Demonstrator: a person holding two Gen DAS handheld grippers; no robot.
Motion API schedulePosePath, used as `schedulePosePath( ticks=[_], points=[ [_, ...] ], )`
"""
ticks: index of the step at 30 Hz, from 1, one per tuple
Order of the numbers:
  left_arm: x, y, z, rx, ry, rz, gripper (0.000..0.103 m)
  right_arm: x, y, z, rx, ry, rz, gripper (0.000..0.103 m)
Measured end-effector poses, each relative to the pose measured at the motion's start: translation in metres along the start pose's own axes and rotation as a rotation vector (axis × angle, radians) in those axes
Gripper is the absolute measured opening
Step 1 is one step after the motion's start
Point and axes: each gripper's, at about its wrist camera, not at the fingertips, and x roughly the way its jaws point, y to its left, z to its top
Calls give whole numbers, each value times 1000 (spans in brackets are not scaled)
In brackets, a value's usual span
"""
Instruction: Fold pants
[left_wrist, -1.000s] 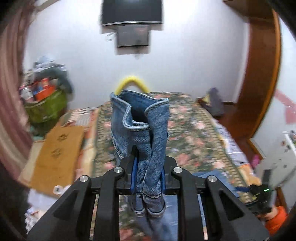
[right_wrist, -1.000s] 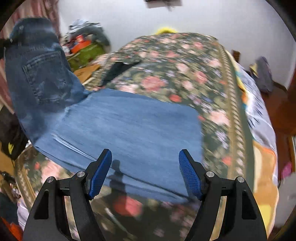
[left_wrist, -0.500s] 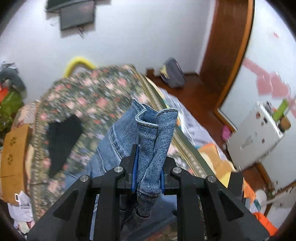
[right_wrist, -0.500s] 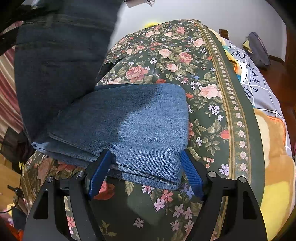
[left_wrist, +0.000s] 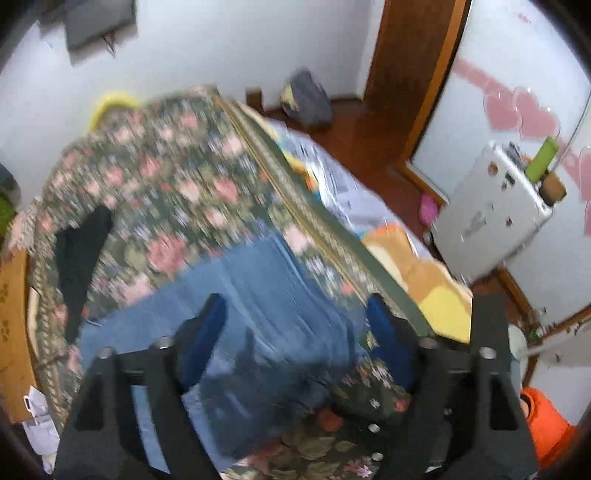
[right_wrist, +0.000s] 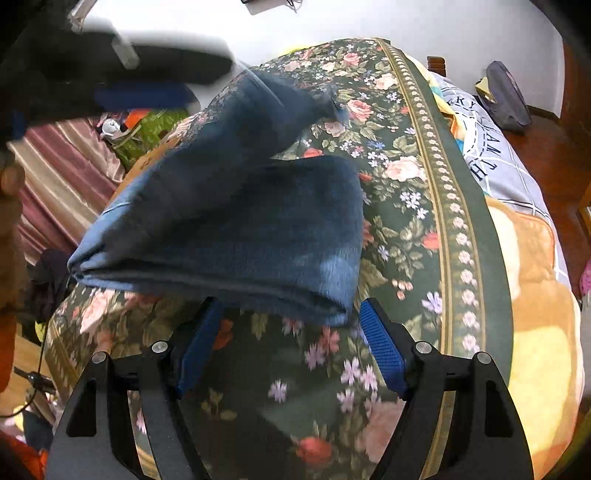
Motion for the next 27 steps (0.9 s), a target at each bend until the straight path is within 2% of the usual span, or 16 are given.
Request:
schedulePosePath(
  ticks=[2, 5, 11, 15, 17, 23, 25, 27],
  points=[
    [-13, 12, 3, -3, -42, 21, 90, -2, 3, -1, -1, -1, 7, 75],
    [-19, 46, 9, -23, -67, 114, 92, -3, 8, 0, -3, -2, 20, 75],
    [5, 146, 8, -154, 3, 226, 92, 4, 24, 8, -28, 4, 41, 75],
    [34, 199, 0, -172, 74, 311, 92, 18, 34, 12, -49, 39, 52, 75],
    [55, 219, -8, -174, 125, 339, 92, 24, 38, 15, -58, 52, 37, 79],
    [120, 267, -51, -188, 330, 391, 94, 32, 38, 22, -53, 60, -8, 81],
    [123, 277, -67, -203, 324, 335, 94, 33, 36, 27, -42, 58, -15, 81],
    [111, 282, -78, -208, 311, 317, 94, 32, 35, 30, -40, 55, -23, 81]
  ],
)
